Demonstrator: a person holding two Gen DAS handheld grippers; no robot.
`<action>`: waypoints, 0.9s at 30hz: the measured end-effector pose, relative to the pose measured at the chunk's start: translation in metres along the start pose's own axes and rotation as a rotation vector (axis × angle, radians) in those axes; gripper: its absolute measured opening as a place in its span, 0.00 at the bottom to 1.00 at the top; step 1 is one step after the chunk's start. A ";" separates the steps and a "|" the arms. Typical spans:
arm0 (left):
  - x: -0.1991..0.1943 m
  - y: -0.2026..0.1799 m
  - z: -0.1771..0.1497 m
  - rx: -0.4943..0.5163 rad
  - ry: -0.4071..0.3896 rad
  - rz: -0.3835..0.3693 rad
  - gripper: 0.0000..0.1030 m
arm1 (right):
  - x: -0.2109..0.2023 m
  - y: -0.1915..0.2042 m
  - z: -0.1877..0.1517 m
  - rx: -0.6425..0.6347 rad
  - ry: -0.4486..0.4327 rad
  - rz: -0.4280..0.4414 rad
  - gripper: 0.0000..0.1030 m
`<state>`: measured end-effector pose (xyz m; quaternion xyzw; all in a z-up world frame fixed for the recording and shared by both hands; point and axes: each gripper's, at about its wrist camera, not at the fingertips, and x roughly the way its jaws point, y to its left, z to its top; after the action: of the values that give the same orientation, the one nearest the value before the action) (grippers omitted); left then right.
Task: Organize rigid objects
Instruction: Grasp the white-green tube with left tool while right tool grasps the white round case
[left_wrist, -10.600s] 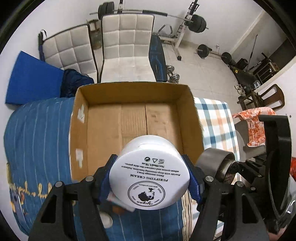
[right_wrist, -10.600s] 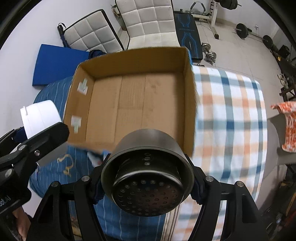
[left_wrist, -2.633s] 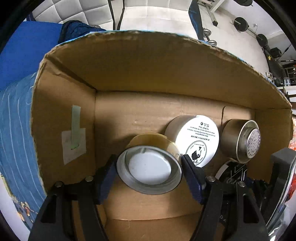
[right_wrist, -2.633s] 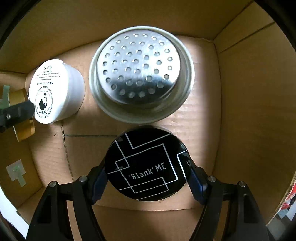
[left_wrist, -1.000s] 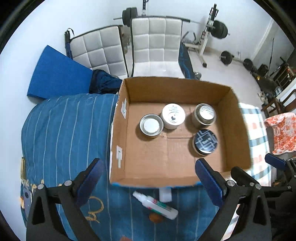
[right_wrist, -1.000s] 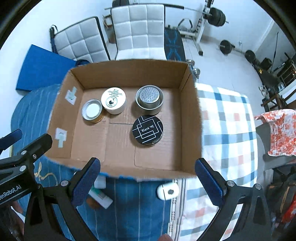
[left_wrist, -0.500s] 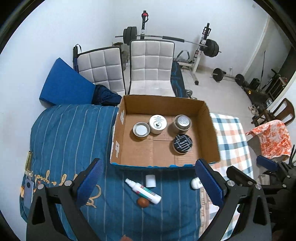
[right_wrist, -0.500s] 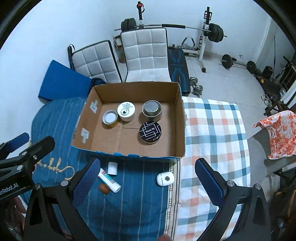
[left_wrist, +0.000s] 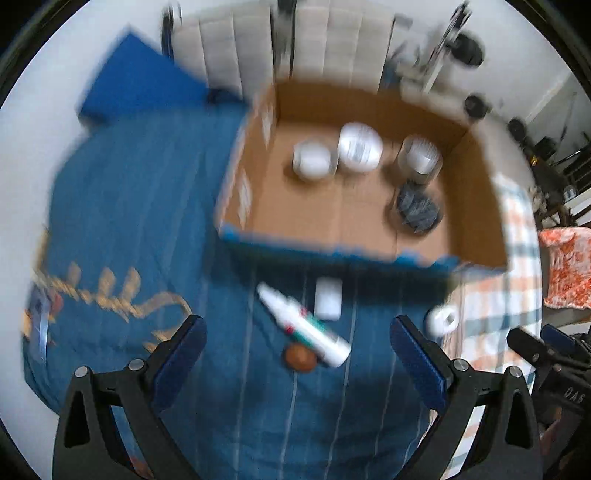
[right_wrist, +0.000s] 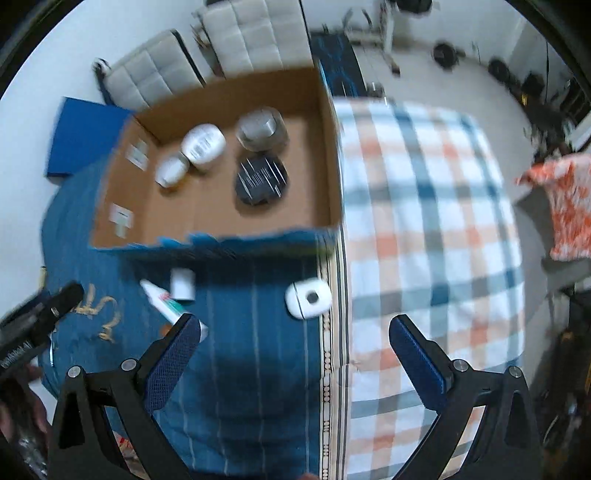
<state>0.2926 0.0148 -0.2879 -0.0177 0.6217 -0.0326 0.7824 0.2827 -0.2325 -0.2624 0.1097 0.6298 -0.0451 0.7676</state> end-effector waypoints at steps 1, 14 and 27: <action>0.020 0.002 -0.001 -0.020 0.041 -0.021 0.92 | 0.021 -0.004 0.001 0.017 0.029 0.000 1.00; 0.146 0.009 0.005 -0.179 0.297 -0.097 0.72 | 0.168 -0.024 0.003 0.158 0.203 -0.040 0.78; 0.145 -0.046 -0.039 0.061 0.294 0.020 0.33 | 0.172 -0.021 -0.023 0.088 0.237 -0.071 0.59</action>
<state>0.2861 -0.0408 -0.4341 0.0172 0.7283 -0.0456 0.6835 0.2915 -0.2363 -0.4370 0.1254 0.7172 -0.0866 0.6800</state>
